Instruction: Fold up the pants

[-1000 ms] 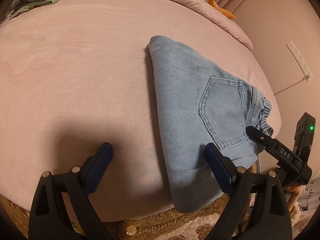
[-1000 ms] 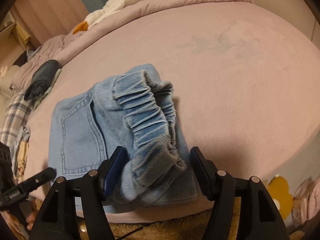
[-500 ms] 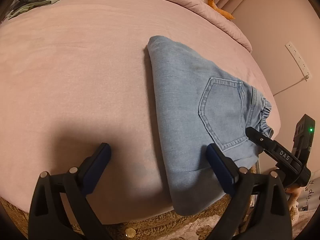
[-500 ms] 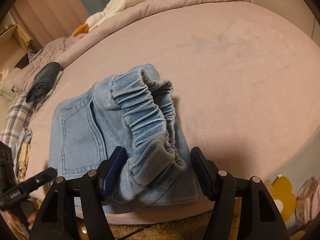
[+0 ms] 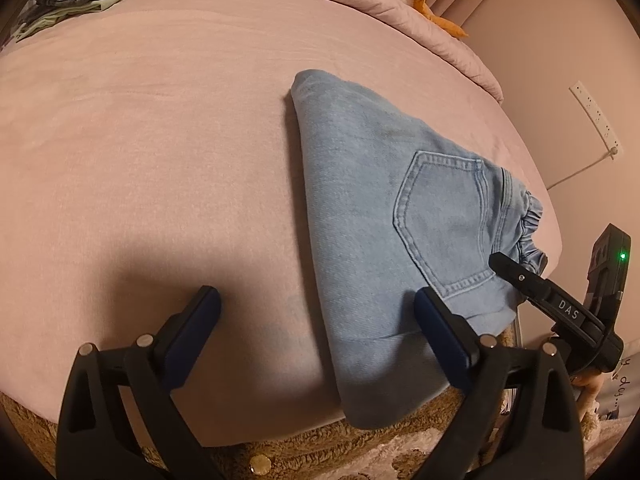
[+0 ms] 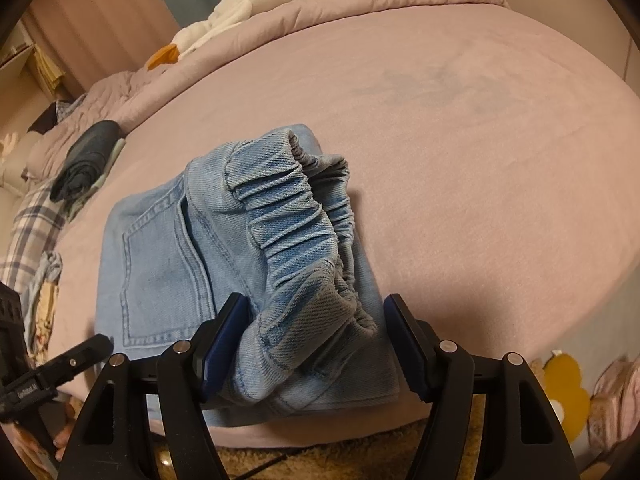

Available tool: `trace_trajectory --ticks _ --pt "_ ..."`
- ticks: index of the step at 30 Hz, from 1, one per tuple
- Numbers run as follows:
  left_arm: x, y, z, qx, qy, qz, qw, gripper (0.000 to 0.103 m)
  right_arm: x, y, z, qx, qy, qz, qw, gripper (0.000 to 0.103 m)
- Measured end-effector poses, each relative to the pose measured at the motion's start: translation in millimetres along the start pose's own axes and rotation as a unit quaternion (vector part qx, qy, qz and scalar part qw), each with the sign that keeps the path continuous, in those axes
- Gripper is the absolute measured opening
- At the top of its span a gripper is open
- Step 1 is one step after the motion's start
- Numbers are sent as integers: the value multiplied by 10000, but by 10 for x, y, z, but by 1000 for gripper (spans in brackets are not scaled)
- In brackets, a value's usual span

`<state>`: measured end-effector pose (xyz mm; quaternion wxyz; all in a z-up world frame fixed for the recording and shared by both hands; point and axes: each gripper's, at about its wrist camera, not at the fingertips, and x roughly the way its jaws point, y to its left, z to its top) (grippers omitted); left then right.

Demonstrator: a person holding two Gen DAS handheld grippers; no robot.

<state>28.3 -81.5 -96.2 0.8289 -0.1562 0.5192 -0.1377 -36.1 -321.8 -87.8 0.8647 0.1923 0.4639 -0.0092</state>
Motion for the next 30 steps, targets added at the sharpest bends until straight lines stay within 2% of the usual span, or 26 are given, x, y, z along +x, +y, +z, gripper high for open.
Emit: trace_trajectory --ticks 3,7,9,12,14,18,21,24,26,30 --pt "-21 -13 18 7 44 -96 9999 97 -10 8 9 -8 36 15 10000 69" --pt "-62 -35 74 -51 30 -401 9992 97 -59 -19 26 51 64 152 9999 71" --pt "-73 -51 111 -64 -50 -432 9990 97 -115 -68 40 137 3 276 9995 82" --pt "-24 -91 177 24 -76 -304 9995 97 -218 -176 98 319 -225 487 9980 89" --pt "53 -113 221 81 -40 -140 9999 97 -243 -269 150 478 -256 729 9959 90" --pt "154 -121 247 120 16 -141 9998 97 -114 -317 186 577 -28 1173 9914 90" --pt "207 -178 257 316 37 -74 9995 97 61 -314 187 653 248 1413 9875 90" --pt "248 -208 276 398 71 -18 9992 97 154 -297 192 696 337 1566 9846 90" --pt "259 -208 284 398 67 -66 9992 97 173 -258 225 681 339 1643 9835 90" --pt "313 -213 317 405 81 -391 9984 93 231 -198 275 657 407 1694 9825 91"
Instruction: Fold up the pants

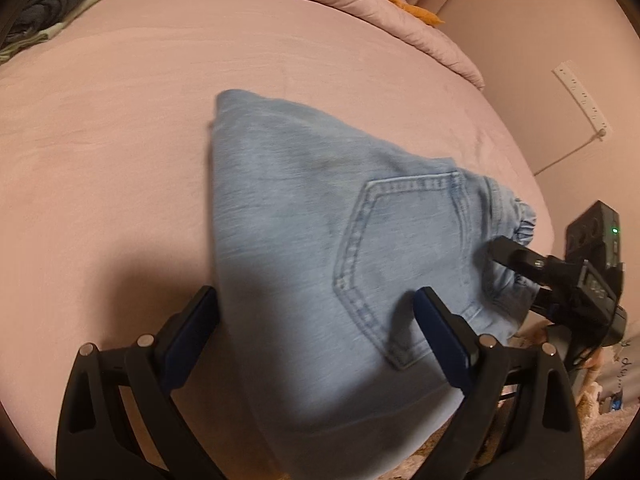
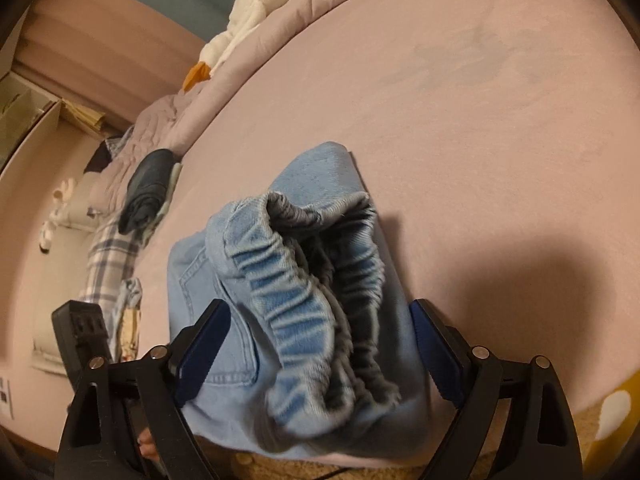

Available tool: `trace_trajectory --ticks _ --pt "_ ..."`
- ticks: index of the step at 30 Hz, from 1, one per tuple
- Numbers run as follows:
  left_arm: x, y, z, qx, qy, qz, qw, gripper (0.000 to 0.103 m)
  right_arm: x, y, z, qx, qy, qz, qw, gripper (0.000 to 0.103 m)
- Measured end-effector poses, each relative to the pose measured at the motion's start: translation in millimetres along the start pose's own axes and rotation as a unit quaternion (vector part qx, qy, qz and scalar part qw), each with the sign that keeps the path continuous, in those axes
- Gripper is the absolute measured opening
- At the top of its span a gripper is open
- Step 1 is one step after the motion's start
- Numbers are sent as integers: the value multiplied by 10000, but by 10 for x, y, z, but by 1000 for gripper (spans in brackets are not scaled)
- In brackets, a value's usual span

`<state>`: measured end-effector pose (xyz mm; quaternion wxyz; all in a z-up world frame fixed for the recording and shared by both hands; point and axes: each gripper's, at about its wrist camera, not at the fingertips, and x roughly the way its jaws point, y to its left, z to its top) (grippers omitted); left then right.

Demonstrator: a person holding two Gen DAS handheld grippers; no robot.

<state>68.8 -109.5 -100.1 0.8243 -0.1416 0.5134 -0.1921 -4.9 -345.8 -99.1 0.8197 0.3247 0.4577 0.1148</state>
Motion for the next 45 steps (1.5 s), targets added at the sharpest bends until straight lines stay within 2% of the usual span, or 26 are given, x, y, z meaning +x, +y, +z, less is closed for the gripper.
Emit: trace_trajectory --ticks 3,4,7,9,10,12,13,20,29,37,45 --pt "82 -32 66 -47 -21 -204 9998 84 71 75 10 -129 -72 -92 9998 91" --pt "89 -53 72 -41 -46 -96 9999 75 81 82 11 -186 -98 -158 9997 91" --pt "59 -107 45 53 -120 110 9999 57 120 239 -29 -470 -216 -741 9959 79" --pt "18 -110 25 -9 -211 207 9996 48 104 321 -76 -597 -308 -985 9929 68" --pt "-7 -106 18 -52 -257 214 9994 41 87 366 -102 -673 -367 -1098 9910 66" --pt "-93 -106 1 -110 -350 204 9991 34 34 458 -141 -785 -480 -1213 9883 58" --pt "-151 -121 -5 -106 -403 191 9989 31 -14 520 -163 -870 -547 -1236 9870 56" --pt "-639 -112 -54 -120 -787 277 9964 26 -263 858 -286 -1293 -788 -1059 9828 53" --pt "-1097 12 -191 -172 -1188 511 9915 26 -237 1239 -317 -1650 -917 -814 9786 53" --pt "-1205 122 -199 -215 -1319 675 9887 26 -139 1427 -336 -1778 -820 -803 9774 54" --pt "-1195 216 -22 -191 -1397 752 9871 26 -23 1560 -240 -1832 -803 -874 9759 54"
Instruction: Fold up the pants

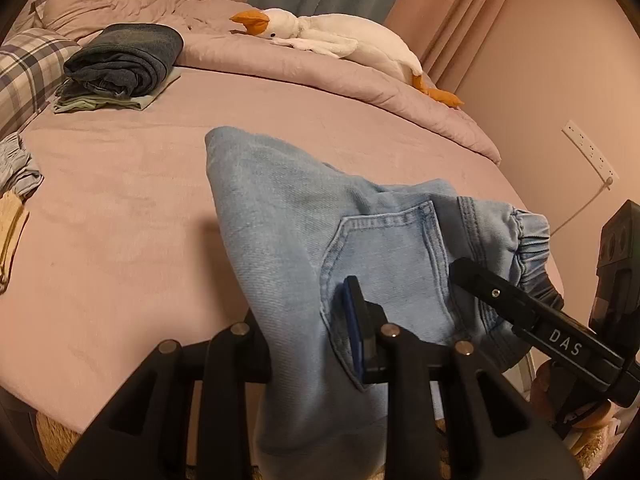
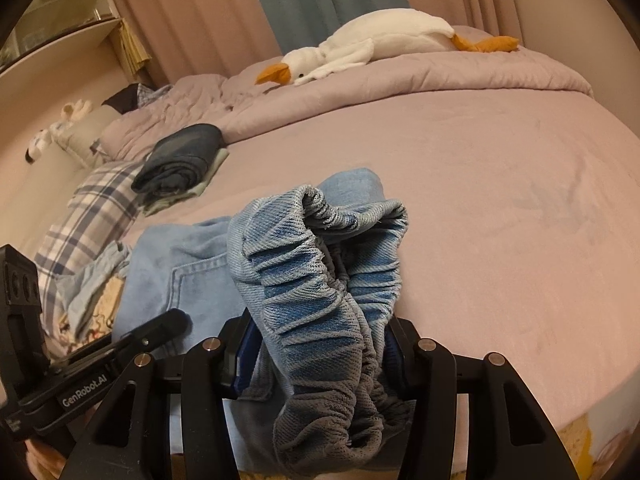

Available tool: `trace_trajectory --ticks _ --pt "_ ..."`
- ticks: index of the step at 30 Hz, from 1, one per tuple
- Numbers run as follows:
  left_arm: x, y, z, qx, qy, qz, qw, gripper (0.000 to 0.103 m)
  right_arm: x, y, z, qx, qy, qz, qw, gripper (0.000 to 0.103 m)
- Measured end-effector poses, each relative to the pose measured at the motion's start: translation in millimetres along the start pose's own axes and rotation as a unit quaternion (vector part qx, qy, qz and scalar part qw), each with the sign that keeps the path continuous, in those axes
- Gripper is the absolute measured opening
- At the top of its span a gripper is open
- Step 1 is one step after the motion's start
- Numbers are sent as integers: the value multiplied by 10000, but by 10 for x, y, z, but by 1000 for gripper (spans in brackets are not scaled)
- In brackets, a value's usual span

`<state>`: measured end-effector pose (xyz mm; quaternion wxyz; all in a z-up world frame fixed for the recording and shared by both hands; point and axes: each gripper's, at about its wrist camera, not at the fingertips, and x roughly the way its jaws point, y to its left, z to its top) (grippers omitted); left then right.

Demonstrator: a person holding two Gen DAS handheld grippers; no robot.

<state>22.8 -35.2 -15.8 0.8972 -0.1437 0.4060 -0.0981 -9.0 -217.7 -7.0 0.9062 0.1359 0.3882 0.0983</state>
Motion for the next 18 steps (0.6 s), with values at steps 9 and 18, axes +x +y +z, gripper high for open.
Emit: trace_trajectory --ticks 9,18 --pt "301 56 284 75 55 37 9999 27 193 -28 180 142 99 -143 9997 54" --pt "760 100 474 163 187 178 9995 26 522 -218 279 516 403 -185 9977 54"
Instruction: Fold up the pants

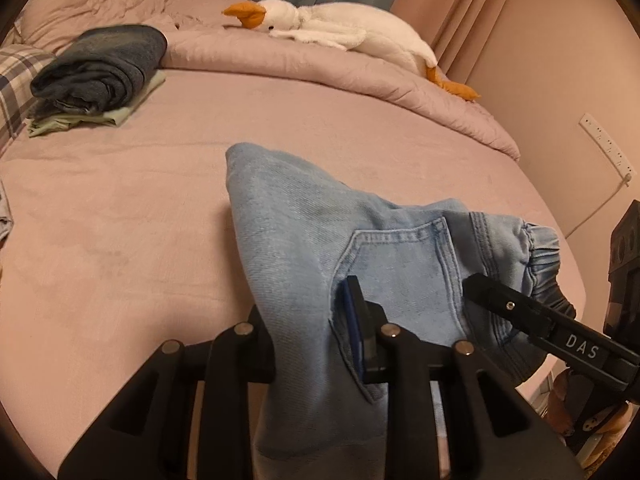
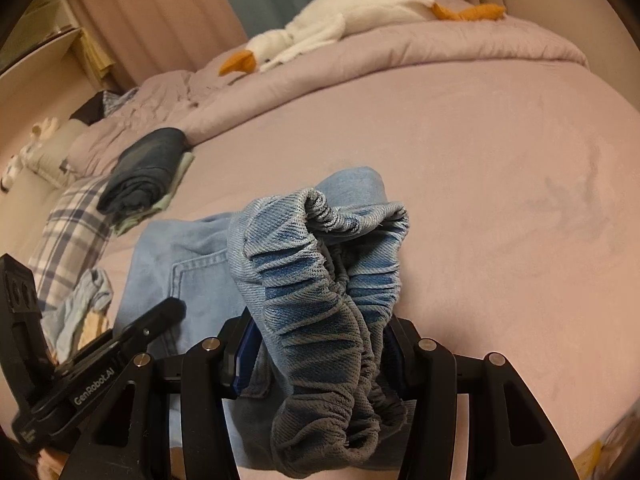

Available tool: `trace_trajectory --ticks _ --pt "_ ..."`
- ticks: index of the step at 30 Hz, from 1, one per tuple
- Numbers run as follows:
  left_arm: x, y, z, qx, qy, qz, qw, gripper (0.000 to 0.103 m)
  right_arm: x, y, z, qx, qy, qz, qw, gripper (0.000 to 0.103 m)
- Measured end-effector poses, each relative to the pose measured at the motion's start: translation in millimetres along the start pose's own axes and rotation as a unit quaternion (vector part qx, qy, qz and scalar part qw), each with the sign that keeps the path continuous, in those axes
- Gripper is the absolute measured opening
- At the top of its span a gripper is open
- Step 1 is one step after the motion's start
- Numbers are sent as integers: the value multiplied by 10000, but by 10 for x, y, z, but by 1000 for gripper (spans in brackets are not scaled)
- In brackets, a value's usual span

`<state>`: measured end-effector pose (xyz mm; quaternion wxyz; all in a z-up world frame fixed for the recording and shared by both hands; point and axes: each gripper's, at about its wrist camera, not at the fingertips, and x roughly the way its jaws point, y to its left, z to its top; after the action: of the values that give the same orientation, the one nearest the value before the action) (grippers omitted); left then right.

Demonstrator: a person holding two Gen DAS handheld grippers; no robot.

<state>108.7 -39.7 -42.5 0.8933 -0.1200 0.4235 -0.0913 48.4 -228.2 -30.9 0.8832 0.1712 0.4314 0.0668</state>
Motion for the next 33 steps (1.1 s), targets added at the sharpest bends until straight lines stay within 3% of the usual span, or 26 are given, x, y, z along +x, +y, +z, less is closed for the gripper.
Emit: trace_trajectory --ticks 6,17,25,31,33 --pt "303 76 -99 -49 343 228 9991 26 314 -146 -63 196 447 -226 9986 54" --pt "319 138 -247 -257 442 446 9977 40 342 -238 -185 215 468 -317 9982 63" --pt "32 163 -443 -528 483 549 9959 70 195 -389 -251 395 511 -448 9969 72" --pt "-390 55 -476 -426 23 748 9963 101 -65 -336 -251 280 159 -658 9973 76" --pt "-515 21 -476 -426 -122 717 9964 102 -172 -306 -245 232 -53 -668 9975 82"
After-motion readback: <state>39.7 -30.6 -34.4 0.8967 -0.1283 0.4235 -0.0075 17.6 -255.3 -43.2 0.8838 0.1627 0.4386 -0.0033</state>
